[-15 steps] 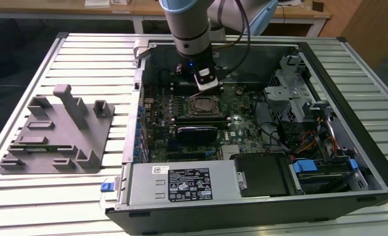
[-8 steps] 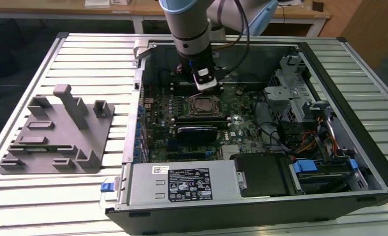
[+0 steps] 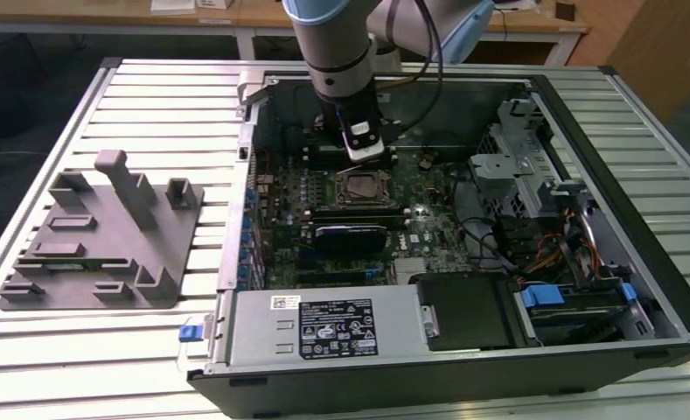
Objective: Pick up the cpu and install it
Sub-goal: 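Install the first cpu locking lever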
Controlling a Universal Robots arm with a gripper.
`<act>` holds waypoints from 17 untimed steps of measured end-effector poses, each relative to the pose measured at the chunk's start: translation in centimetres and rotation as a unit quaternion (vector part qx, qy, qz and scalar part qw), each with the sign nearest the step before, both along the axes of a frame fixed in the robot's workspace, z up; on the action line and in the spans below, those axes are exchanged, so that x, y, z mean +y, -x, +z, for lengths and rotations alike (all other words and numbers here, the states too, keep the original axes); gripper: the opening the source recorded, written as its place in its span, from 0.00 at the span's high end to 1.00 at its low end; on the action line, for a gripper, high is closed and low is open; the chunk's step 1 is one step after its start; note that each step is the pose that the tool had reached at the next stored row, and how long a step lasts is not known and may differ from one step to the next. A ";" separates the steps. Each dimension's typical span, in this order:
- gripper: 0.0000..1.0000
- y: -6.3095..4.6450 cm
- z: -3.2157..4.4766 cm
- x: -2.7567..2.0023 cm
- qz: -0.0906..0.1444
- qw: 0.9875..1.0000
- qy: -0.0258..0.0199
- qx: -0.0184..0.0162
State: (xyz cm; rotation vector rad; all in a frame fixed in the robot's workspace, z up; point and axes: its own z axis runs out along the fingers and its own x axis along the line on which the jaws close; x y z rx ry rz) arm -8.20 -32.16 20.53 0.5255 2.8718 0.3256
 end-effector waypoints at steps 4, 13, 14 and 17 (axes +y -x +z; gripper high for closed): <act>0.89 0.0 -0.15 0.01 0.001 1.000 0.001 0.000; 0.89 -0.2 -0.49 0.00 0.011 1.000 0.005 0.000; 0.89 -0.2 -0.50 0.01 0.011 1.000 0.005 0.000; 0.89 -0.2 -0.50 0.01 0.012 1.000 0.005 0.000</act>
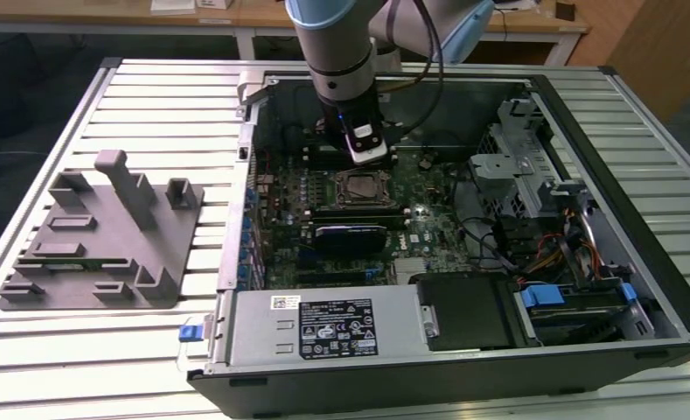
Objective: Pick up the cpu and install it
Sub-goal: 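Install the first cpu locking lever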
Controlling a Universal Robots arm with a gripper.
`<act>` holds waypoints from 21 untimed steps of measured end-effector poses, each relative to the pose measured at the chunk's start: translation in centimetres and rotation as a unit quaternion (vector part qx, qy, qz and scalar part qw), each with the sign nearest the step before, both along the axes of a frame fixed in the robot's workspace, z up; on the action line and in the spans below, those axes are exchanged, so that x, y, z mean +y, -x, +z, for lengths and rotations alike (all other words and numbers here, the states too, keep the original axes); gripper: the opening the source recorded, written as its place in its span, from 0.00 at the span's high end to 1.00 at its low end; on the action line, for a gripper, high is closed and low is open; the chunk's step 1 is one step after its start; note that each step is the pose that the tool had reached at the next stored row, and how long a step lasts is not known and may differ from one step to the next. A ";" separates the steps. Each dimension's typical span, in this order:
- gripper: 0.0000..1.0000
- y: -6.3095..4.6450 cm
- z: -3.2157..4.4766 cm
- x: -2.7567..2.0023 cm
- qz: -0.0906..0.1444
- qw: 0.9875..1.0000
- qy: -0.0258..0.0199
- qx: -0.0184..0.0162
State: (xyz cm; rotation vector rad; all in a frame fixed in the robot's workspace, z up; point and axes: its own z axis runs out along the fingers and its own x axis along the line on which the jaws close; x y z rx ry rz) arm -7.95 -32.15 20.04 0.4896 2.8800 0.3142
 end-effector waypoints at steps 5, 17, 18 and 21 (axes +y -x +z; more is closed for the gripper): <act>0.89 0.0 -0.01 0.00 0.012 1.000 0.000 0.000; 0.89 0.0 -0.03 -0.01 0.064 0.998 0.001 0.000; 0.89 0.0 -0.03 -0.01 0.064 0.998 0.001 0.000; 0.89 0.0 -0.03 -0.01 0.064 0.998 0.001 0.000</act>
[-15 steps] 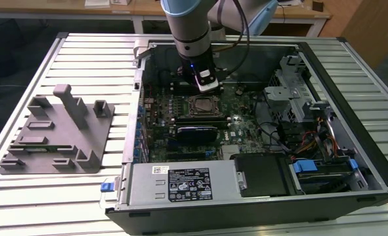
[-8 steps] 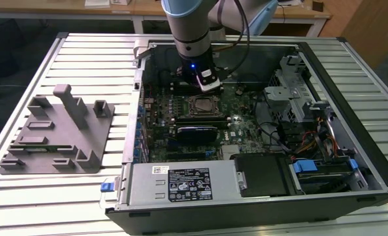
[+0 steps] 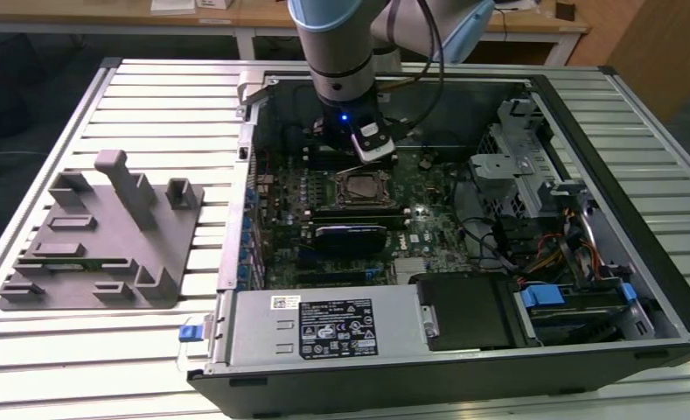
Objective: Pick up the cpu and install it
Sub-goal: 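Install the first cpu locking lever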
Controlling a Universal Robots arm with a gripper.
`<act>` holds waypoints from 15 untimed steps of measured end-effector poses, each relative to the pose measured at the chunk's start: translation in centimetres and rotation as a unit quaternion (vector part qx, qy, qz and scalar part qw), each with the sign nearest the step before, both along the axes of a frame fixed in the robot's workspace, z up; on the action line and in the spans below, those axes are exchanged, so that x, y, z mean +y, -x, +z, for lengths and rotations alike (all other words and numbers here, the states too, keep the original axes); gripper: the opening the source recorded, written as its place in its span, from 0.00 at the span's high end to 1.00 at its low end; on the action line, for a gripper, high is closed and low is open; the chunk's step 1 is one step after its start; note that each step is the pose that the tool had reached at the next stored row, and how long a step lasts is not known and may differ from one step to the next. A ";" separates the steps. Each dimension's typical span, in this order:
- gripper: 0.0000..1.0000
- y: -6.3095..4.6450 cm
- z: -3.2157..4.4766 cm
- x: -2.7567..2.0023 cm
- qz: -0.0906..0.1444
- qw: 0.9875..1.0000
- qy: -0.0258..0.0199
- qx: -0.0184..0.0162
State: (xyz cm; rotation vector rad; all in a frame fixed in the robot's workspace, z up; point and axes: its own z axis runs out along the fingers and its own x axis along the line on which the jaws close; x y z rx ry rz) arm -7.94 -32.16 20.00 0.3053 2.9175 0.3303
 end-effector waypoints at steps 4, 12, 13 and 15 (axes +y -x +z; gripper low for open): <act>0.89 0.0 0.07 0.00 0.000 1.000 0.000 0.000; 0.89 0.0 0.69 0.00 0.000 1.000 0.000 0.000; 0.89 0.0 0.78 0.00 0.000 1.000 0.000 0.000; 0.89 0.0 0.95 0.00 0.000 1.000 0.000 0.000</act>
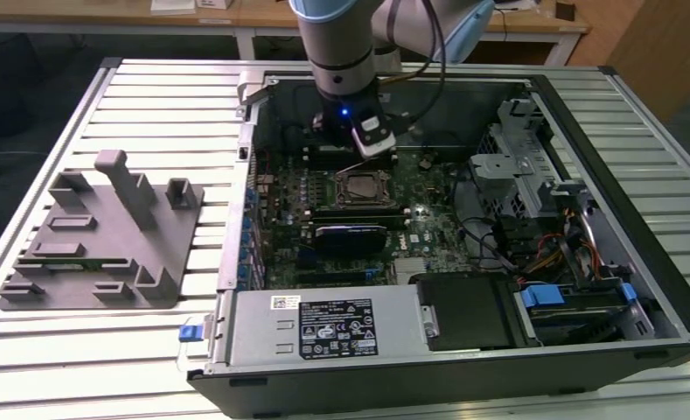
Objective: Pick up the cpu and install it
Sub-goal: 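Install the first cpu locking lever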
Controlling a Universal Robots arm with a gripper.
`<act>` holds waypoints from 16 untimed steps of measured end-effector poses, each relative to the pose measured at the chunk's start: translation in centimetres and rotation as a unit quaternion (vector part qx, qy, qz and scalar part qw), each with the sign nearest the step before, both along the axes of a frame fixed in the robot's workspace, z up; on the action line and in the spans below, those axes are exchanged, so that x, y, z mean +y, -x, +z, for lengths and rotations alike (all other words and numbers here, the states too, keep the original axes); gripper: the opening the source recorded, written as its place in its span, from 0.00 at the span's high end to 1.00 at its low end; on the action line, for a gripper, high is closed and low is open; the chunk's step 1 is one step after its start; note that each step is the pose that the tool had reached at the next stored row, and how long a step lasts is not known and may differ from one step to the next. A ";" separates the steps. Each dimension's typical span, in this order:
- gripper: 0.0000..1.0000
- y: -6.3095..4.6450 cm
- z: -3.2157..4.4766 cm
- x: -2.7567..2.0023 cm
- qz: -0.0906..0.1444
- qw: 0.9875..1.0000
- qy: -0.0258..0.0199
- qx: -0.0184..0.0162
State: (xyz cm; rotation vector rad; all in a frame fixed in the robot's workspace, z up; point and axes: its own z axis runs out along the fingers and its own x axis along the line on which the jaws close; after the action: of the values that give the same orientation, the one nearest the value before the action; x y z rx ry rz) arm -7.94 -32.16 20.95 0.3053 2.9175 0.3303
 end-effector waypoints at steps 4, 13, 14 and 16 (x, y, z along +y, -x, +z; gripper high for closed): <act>0.89 0.0 0.20 0.00 0.000 1.000 0.000 0.000; 0.89 0.0 0.52 0.00 0.000 1.000 0.000 0.000; 0.89 0.0 0.52 0.00 0.000 1.000 0.000 0.000; 0.89 0.0 0.53 0.00 0.000 1.000 0.000 0.000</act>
State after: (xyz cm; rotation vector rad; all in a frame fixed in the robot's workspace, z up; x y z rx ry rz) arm -7.93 -32.16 21.47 0.3052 2.9174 0.3304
